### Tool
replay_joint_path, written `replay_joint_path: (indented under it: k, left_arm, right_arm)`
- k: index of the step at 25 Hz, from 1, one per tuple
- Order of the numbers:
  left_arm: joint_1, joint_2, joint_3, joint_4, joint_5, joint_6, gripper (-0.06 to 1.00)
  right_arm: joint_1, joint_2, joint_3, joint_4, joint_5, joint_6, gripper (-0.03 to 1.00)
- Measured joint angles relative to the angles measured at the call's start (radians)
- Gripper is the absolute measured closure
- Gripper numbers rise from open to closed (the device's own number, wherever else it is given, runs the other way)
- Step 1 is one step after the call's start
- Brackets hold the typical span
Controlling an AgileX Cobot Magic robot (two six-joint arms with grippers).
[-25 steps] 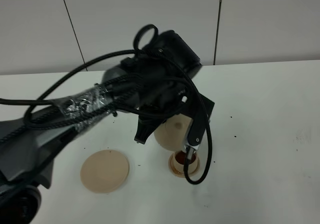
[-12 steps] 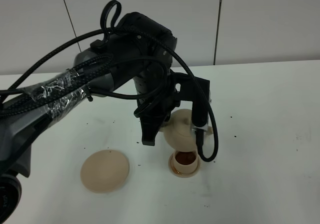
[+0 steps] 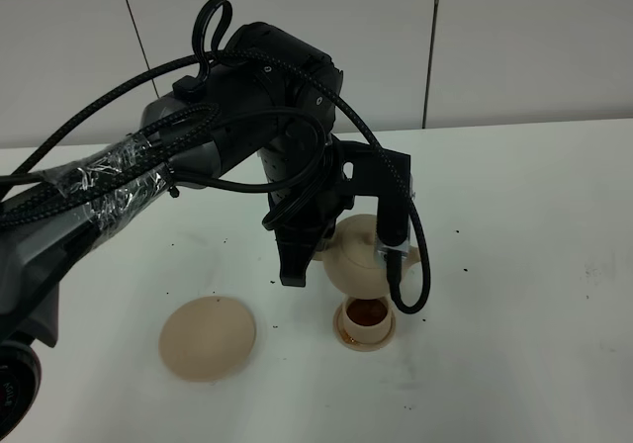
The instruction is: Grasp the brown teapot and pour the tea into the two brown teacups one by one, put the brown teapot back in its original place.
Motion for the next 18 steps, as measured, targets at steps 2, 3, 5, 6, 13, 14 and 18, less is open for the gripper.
replay_joint_path:
  k: [2, 3, 5, 6, 13, 14, 18]
  left_arm:
    - [0.000, 0.000, 0.000, 0.000, 0.000, 0.000, 0.78]
    - [0.000, 0.000, 0.000, 0.000, 0.000, 0.000, 0.78]
    - [0.000, 0.000, 0.000, -0.008, 0.000, 0.000, 0.78]
    - [0.004, 0.000, 0.000, -0.021, 0.000, -0.001, 0.78]
    - [0.033, -0.008, 0.012, -0.063, 0.000, -0.021, 0.78]
    - [0.033, -0.013, 0.021, -0.049, 0.000, -0.028, 0.78]
    - [0.049, -0.057, 0.082, -0.027, 0.000, -0.055, 0.78]
  right_arm:
    - [0.000, 0.000, 0.000, 0.000, 0.000, 0.000, 0.73]
    - [0.000, 0.000, 0.000, 0.000, 0.000, 0.000, 0.73]
    - [0.000, 0.000, 0.000, 0.000, 0.000, 0.000, 0.73]
    - [0.000, 0.000, 0.000, 0.000, 0.000, 0.000, 0.73]
    - [0.000, 0.000, 0.000, 0.000, 0.000, 0.000, 0.73]
    - [0.000, 0.000, 0.000, 0.000, 0.000, 0.000, 0.73]
    - [0.000, 0.000, 0.000, 0.000, 0.000, 0.000, 0.73]
